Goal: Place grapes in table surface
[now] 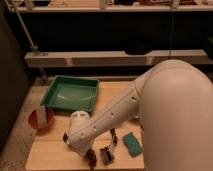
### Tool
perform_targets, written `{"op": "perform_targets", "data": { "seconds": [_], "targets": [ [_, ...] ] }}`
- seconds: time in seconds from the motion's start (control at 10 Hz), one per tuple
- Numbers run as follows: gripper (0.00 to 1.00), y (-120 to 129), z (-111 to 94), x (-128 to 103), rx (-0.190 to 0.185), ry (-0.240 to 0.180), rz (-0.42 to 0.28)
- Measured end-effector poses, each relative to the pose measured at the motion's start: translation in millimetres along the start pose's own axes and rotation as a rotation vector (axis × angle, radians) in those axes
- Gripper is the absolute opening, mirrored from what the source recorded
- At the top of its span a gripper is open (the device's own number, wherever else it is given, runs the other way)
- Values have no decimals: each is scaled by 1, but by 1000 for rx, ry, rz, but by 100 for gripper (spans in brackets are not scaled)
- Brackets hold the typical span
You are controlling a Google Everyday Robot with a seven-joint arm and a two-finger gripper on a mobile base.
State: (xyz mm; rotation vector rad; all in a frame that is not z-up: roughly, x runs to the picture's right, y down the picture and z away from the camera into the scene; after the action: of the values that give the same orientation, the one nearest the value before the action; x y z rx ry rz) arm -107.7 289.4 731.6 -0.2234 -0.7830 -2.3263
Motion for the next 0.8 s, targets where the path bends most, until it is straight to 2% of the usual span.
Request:
{"op": "perform_targets", "data": {
  "seconds": [0.1, 0.3, 0.5, 0.6, 0.8],
  "targets": [
    [0, 4, -12, 1, -9, 17, 26],
    [0, 13, -62, 7, -30, 65, 90],
    [0, 20, -107, 18, -36, 111, 119],
    [0, 25, -137, 31, -30, 145, 129],
    [0, 33, -178, 58, -8, 192, 135]
  ]
}}
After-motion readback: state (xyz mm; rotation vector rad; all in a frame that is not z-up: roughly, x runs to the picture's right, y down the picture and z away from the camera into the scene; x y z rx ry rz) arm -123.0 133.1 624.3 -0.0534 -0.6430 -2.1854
